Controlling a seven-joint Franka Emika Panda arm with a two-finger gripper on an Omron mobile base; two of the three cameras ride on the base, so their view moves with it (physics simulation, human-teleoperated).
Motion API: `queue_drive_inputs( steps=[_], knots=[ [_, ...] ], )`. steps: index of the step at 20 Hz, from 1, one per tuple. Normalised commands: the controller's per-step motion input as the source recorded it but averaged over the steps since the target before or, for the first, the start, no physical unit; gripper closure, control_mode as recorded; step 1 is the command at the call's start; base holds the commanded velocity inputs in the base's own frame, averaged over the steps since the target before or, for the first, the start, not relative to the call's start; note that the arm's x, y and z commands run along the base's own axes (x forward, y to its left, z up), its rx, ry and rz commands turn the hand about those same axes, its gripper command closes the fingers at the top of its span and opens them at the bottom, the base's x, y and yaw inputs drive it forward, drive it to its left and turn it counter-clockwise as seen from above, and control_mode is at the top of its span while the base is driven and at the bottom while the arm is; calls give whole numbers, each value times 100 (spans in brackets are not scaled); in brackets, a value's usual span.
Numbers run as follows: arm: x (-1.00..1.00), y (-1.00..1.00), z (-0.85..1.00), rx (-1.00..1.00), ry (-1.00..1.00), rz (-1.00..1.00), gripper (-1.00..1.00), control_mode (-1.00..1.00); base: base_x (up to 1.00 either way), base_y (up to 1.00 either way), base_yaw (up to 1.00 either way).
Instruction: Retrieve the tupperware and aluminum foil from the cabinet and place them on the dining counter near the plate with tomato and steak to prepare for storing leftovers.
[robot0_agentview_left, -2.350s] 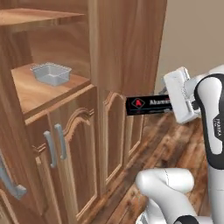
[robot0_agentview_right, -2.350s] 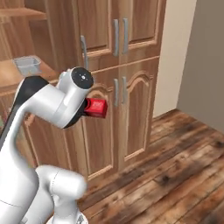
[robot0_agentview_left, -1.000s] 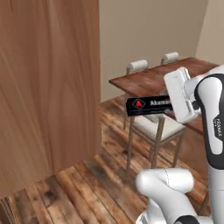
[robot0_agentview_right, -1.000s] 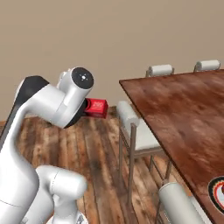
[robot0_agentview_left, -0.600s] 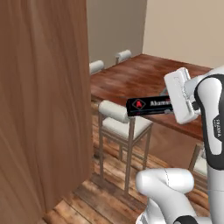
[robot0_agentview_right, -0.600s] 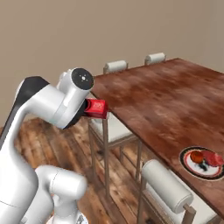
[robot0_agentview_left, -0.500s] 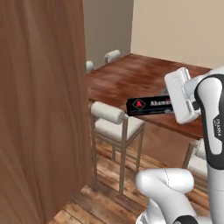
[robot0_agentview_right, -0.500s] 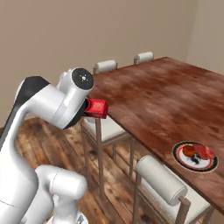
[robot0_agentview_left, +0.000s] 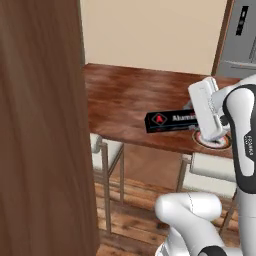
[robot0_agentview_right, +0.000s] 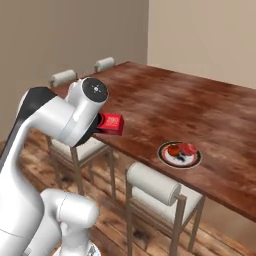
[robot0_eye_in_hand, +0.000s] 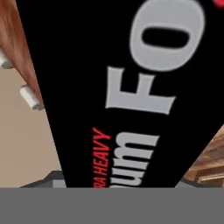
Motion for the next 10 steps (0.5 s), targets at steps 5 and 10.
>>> queue_drive_inputs(
  steps=[5,10],
  knots=[
    [0,0,0,0,0,0,100,100,45,-41,-46],
    [0,0,0,0,0,0,100,100,66,-34,-38]
  ],
)
